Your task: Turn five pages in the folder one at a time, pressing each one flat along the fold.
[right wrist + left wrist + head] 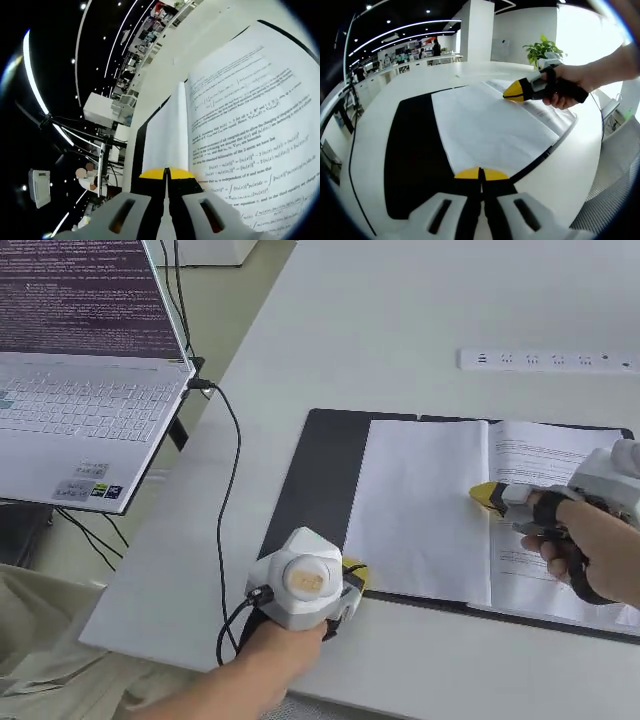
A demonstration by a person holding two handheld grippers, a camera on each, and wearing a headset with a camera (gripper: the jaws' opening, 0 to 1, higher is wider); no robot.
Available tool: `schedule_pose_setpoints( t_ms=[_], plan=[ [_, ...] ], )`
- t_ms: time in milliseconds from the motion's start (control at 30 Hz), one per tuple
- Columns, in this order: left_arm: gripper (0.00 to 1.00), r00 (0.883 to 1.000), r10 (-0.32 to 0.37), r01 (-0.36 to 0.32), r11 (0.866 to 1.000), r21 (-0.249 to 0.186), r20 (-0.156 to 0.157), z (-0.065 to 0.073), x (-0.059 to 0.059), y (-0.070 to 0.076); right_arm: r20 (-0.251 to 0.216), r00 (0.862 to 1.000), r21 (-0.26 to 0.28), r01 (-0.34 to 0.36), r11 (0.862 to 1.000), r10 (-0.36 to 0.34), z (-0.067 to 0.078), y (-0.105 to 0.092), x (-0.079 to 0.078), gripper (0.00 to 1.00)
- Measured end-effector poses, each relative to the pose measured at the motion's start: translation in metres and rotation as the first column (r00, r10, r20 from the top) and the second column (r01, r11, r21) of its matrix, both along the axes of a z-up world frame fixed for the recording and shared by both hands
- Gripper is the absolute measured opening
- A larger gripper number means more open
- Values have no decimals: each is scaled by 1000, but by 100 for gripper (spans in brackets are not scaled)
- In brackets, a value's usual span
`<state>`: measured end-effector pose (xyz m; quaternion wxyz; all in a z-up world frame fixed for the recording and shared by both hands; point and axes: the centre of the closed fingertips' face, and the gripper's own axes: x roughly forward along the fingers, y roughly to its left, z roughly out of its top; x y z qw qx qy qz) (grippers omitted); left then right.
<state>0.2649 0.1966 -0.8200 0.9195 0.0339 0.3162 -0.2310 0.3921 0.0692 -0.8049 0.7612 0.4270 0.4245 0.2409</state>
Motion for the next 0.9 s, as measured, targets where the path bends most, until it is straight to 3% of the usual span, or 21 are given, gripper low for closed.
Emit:
schedule_pose_setpoints(
  t_ms=[33,67,133,367,567,900],
  plan=[
    [0,1000,0,0,1000,0,0,1,0,0,-19,1000,6,1,1000,-1,-2,-1,2,0],
    [0,1000,0,0,1000,0,-1,1,-1,0,-40,999,58,9,998,-7,3,3,2,0],
    [0,1000,-5,5,1000,7,0,1,-1,0,-62,998,89,36,995,-30,3,2,10,0],
    [0,1000,-5,5,1000,5,0,1,-1,-1,-121,988,141,116,983,-99,-2,-6,38,0],
    [0,1000,-1,1,1000,1,5,2,-1,-1,-158,974,206,192,959,-161,-2,-9,61,0],
    [0,1000,-10,9,1000,9,10,3,-1,-1,-187,945,252,311,917,-269,-4,-17,91,0]
  ],
)
